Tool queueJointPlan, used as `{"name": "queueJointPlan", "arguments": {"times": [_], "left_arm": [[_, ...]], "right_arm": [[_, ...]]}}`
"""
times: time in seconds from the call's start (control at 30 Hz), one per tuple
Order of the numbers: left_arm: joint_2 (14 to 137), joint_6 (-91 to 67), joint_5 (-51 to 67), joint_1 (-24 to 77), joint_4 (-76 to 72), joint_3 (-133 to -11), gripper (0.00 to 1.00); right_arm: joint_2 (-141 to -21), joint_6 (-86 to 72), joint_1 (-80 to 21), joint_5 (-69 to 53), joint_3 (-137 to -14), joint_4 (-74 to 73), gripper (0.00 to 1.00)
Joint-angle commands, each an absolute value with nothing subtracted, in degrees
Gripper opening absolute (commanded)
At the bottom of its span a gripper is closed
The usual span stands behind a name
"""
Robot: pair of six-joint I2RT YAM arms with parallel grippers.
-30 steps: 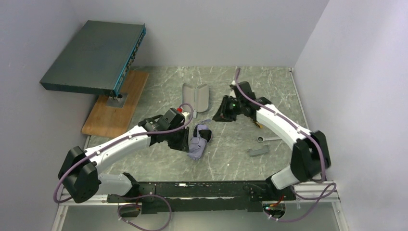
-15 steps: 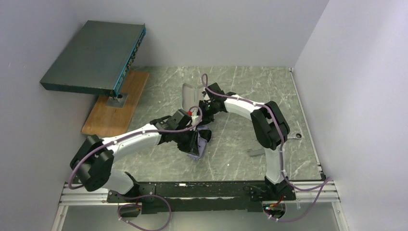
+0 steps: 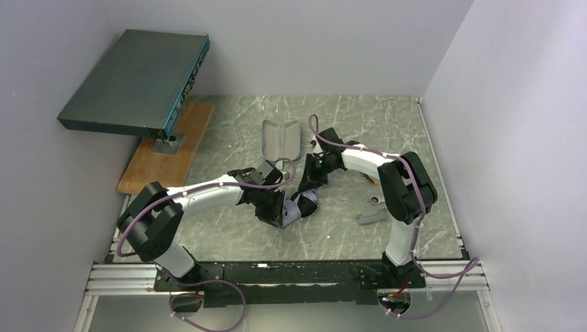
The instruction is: Open the umbrella
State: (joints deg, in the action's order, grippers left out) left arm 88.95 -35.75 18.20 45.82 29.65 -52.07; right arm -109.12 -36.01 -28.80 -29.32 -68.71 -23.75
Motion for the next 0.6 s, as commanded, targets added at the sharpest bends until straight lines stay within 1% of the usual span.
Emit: {"name": "queueJointPlan", "arguments": {"times": [0.0,0.2,0.27,0.33,0.43,0.57], "left_arm": [[91.1,-34.0,9.1,45.6,32.9,-55.4,0.24],[96.4,-31.3,6.8,43.5,36.6,-62.0,0.25],[98.7,-31.2,8.3,42.4,36.2,-64.3,0.25],[102.1,-31.0,9.9,41.7,36.5,-68.1,0.24],[107.2,-30.7,11.2,41.7,38.1,-76.2,0.25],[111.8,-29.8,12.0,41.7,42.0,-87.1,0.27]], "right_arm": [[-102.5,-31.6,-28.5,-27.1,-61.8,-31.0,0.15],[-93.2,-32.8,-28.6,-31.1,-51.2,-31.0,0.14],[-90.4,-34.2,-29.2,-34.9,-47.3,-28.8,0.09],[-87.6,-34.5,-29.8,-36.7,-46.2,-26.9,0.07],[-85.1,-34.5,-30.5,-40.6,-45.8,-24.0,0.06],[-86.1,-31.1,-31.0,-40.7,-47.5,-29.1,0.07]]}}
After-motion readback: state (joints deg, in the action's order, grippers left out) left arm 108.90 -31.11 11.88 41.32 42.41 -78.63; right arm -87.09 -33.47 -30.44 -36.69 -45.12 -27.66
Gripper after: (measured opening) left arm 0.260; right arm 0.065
